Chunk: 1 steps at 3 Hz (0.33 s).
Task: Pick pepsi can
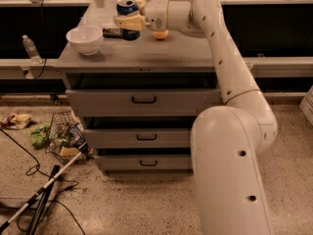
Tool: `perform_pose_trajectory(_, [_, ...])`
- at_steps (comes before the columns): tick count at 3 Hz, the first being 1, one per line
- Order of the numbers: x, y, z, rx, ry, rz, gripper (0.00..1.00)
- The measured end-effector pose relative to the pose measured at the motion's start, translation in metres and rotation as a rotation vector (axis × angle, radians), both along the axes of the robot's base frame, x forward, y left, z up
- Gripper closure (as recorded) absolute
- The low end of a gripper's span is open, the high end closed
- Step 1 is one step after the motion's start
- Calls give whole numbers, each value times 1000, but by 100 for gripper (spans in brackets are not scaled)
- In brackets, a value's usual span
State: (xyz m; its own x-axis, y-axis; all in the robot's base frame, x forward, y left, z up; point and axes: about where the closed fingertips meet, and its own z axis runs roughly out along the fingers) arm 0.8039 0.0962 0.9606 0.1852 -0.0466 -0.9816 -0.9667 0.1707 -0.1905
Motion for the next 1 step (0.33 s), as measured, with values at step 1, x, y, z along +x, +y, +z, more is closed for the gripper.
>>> perform_pose_trajectory(1, [-10, 4, 40, 85, -52, 45, 100])
